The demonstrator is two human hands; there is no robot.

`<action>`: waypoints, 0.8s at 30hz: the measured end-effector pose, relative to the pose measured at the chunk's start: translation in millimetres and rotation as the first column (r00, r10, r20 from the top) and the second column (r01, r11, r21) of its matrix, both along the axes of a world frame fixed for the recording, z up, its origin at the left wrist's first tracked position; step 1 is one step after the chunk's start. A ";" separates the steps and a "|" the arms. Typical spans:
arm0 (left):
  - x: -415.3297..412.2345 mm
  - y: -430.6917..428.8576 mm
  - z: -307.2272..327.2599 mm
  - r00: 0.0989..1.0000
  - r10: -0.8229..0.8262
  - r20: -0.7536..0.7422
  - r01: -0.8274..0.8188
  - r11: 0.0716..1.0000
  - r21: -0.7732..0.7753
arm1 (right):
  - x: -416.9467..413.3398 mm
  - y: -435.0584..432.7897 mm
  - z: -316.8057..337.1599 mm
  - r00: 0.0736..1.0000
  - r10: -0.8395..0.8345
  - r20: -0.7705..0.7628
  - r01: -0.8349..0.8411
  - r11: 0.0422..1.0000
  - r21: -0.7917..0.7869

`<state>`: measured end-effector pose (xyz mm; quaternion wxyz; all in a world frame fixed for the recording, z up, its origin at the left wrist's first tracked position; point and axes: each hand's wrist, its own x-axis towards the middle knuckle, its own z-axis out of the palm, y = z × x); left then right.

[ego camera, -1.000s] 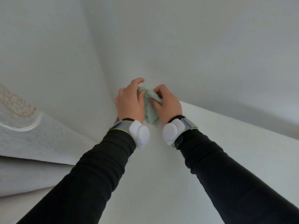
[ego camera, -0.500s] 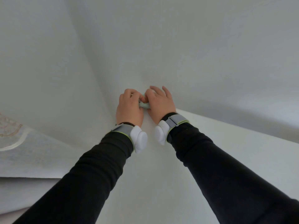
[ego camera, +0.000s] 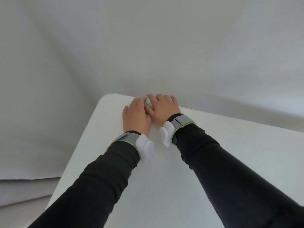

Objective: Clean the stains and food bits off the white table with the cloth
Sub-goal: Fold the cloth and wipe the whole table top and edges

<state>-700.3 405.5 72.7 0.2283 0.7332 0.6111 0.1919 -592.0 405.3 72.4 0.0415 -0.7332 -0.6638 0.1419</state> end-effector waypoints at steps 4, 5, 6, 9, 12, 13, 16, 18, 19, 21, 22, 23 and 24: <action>42.6 -25.0 -2.8 0.991 -0.096 -0.093 0.094 0.995 -0.016 | 42.0 -27.2 -1.0 0.998 -0.065 0.027 0.065 0.998 -0.018; 45.1 -27.6 -3.9 0.986 -0.122 -0.117 0.120 0.993 -0.024 | 44.8 -29.5 -0.7 0.997 -0.072 0.025 0.072 0.997 -0.026; 56.4 -34.9 -3.3 0.978 -0.157 -0.141 0.154 0.988 -0.032 | 56.7 -37.7 -1.2 0.996 -0.088 0.021 0.088 0.996 -0.030; 86.8 -52.0 -2.6 0.955 -0.234 -0.181 0.231 0.972 -0.039 | 89.2 -59.8 -1.3 0.992 -0.127 0.024 0.127 0.992 -0.023; 120.9 -70.3 -0.7 0.943 -0.276 -0.188 0.270 0.961 -0.056 | 123.8 -84.9 -0.2 0.988 -0.146 0.055 0.148 0.989 -0.023; 132.2 -77.2 -0.3 0.940 -0.285 -0.188 0.279 0.959 -0.059 | 134.8 -93.9 0.4 0.987 -0.147 0.069 0.149 0.989 -0.020; 163.2 -95.0 2.0 0.937 -0.304 -0.173 0.299 0.953 -0.055 | 165.5 -120.2 0.2 0.983 -0.159 0.088 0.160 0.987 -0.004; 187.1 -108.4 2.4 0.925 -0.336 -0.177 0.334 0.942 -0.040 | 189.2 -138.5 0.8 0.982 -0.162 0.098 0.164 0.986 -0.011; 189.0 -109.0 2.2 0.919 -0.351 -0.181 0.351 0.936 -0.032 | 190.9 -140.2 1.0 0.983 -0.153 0.104 0.155 0.988 -0.015; 217.5 -122.5 4.1 0.899 -0.398 -0.186 0.395 0.917 -0.051 | 216.0 -157.1 1.0 0.979 -0.168 0.114 0.171 0.985 -0.016; 228.3 -127.2 4.7 0.896 -0.404 -0.184 0.400 0.914 -0.061 | 225.2 -162.7 0.3 0.978 -0.172 0.119 0.175 0.984 -0.018; 240.6 -133.0 4.9 0.891 -0.414 -0.188 0.409 0.910 -0.065 | 235.9 -169.1 0.0 0.975 -0.184 0.123 0.187 0.982 -0.016; 252.9 -138.9 5.3 0.885 -0.422 -0.195 0.418 0.906 -0.063 | 246.3 -175.8 -0.3 0.973 -0.192 0.128 0.196 0.980 -0.018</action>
